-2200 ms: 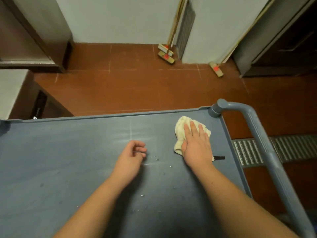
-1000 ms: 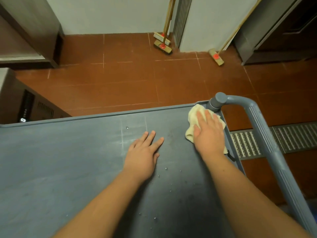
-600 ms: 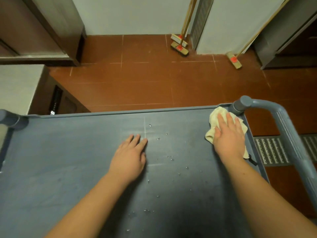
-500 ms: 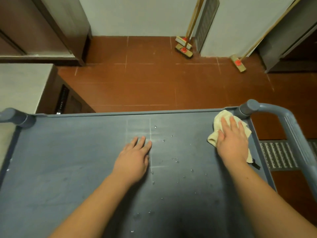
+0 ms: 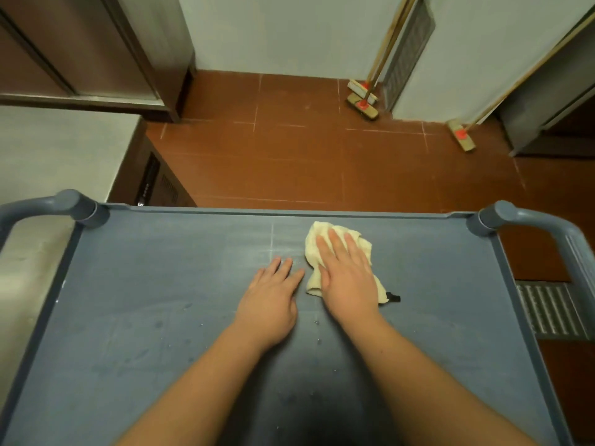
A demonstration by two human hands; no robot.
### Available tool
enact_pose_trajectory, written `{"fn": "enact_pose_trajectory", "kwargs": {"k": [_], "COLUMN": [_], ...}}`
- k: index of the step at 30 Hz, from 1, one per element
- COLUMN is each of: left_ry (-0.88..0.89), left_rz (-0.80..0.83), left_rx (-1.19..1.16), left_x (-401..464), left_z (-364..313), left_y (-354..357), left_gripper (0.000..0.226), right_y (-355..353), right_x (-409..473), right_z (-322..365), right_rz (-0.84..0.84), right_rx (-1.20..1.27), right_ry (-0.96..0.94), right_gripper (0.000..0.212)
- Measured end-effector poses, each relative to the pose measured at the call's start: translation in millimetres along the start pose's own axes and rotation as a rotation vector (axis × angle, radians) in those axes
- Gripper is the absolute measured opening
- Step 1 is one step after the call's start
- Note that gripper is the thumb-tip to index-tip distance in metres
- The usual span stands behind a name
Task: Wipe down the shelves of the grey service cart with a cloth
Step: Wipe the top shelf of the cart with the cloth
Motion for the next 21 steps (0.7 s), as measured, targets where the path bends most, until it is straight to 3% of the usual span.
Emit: {"fn": "enact_pose_trajectory", "kwargs": {"k": [7,21], "left_ry": [-0.104,-0.112], "left_rz": [-0.070,-0.074], "left_rx": [-0.075,-0.134], "left_x": [-36,-83], "left_z": [42,79], "left_y": [-16,-21], "left_gripper": [0.062,0.064], "right_y": [0,21], "right_x": [-4,-22], "right_z": [-4,106], "right_rz": [0.001,0.009], "right_rx": [-0.010,-0.023], "right_ry": [0.140,-0.181], "right_gripper": [0.055,0.057]}}
Point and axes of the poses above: each hand's wrist, its own x-axis towards the middle knuckle, its own y-axis out of the palm, z = x × y, the point moved 7 cm from there along x, towards the middle knuckle, and after that the axes turned 6 degrees about y, right-handed, at the moved point
